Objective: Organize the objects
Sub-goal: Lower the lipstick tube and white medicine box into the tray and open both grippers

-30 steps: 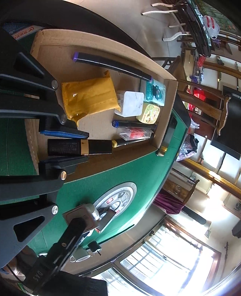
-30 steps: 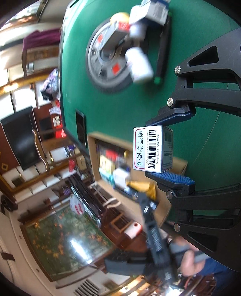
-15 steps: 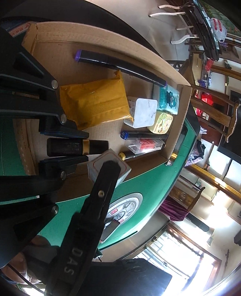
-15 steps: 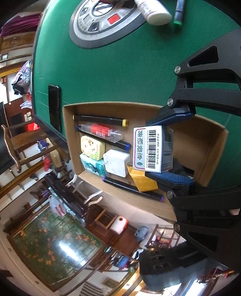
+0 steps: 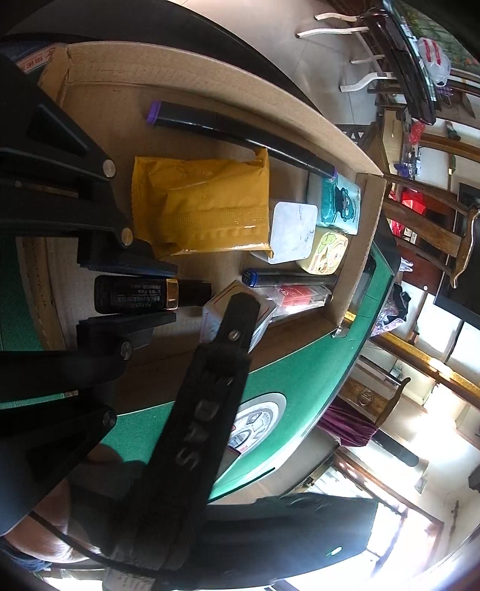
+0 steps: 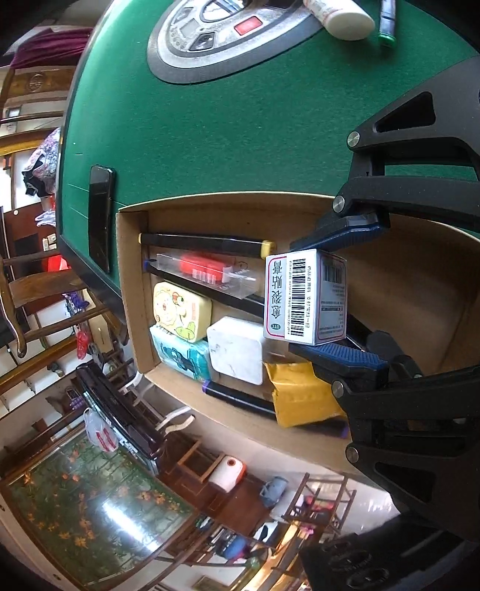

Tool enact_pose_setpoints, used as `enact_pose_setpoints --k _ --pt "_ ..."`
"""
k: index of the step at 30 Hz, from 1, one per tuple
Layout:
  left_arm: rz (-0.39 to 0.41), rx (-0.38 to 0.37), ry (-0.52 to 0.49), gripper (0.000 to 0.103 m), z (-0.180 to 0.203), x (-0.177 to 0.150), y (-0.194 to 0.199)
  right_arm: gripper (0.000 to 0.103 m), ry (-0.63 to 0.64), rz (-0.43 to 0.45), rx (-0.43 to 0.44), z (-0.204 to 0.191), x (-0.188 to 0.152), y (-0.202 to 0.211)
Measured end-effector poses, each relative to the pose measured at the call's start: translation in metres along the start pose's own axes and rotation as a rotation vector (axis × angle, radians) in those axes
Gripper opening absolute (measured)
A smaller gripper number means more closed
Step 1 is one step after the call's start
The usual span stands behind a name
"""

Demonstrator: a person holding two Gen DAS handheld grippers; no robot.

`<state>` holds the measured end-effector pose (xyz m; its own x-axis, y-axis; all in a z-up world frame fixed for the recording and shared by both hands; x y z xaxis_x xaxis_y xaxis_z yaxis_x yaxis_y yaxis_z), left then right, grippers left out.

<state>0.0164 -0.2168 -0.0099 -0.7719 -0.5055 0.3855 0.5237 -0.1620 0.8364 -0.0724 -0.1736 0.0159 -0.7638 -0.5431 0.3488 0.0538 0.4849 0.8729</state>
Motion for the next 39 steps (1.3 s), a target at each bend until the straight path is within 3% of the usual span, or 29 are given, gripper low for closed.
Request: enact_pose_setpoints --k 11,22,27,39 --pt "0.007 0.02 0.0 0.017 0.002 0.001 -0.001 0.047 0.023 -0.006 -0.051 -0.003 0.015 -0.012" --pt "0.002 0.025 0.013 0.018 0.004 0.001 0.003 0.048 -0.005 -0.008 0.013 0.005 0.007 0.0" --pt "0.003 0.027 0.007 0.018 0.008 0.001 0.004 0.053 0.009 -0.001 -0.023 0.003 0.002 0.003" --pt "0.028 0.037 -0.009 0.018 0.02 -0.003 0.021 0.053 -0.058 0.108 0.102 0.039 -0.019 0.052"
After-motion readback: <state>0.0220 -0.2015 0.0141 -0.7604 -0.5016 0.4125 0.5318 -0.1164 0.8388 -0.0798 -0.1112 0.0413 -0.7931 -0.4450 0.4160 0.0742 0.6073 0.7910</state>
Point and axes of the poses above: each gripper's, at about its wrist camera, not at the fingertips, and y roughly against the way its jaws point, z to its right, x to its top, the point moved 3 cm from there along -y, roughly the way its jaws point, and after that the axes turned 13 degrees about -z, right-handed, at the moved point
